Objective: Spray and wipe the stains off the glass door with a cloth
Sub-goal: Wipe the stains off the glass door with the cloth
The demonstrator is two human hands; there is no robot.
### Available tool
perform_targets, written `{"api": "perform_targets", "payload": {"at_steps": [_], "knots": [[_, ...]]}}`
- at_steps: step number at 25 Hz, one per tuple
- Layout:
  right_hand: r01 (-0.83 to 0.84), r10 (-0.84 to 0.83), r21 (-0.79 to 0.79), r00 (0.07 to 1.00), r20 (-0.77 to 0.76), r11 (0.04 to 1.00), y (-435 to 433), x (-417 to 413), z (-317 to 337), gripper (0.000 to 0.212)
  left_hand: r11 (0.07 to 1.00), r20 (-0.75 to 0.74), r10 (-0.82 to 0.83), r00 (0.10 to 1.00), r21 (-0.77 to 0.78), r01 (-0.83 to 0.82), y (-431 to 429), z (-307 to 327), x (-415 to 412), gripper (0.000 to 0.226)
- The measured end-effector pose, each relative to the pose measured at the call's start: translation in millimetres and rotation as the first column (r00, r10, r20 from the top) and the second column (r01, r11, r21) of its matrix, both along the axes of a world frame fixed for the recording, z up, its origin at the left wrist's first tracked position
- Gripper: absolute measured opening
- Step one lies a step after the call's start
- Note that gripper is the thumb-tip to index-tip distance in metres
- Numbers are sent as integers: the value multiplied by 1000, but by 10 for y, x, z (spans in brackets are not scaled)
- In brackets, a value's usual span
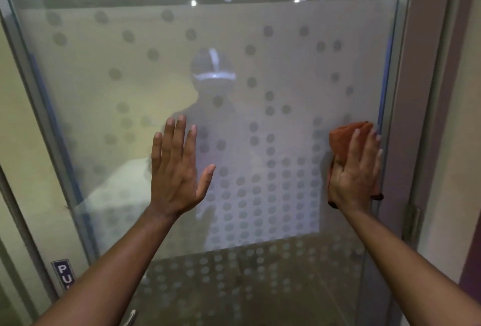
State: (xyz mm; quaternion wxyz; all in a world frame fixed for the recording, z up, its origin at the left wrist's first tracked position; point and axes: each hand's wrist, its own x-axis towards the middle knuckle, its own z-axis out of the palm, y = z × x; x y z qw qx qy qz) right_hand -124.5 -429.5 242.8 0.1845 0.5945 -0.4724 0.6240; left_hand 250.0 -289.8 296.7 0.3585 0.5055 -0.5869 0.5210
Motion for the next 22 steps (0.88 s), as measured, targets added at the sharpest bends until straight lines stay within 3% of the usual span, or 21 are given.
{"api": "perform_targets", "payload": {"at_steps": [5, 13, 22], "knots": [[-61, 75, -108, 989, 126, 992, -106, -78, 1022, 63, 999, -11, 31, 999, -14, -31, -136, 8, -4, 84], [-30, 49, -97, 977, 206, 995, -7, 157, 2700, 66, 1000, -12, 19, 1000, -14, -19, -160, -25, 3, 86], [-55, 69, -200, 995, 65, 978, 365, 1067, 3376, 66, 999, -20, 35, 999, 6, -35, -166, -26, -14, 87]]}}
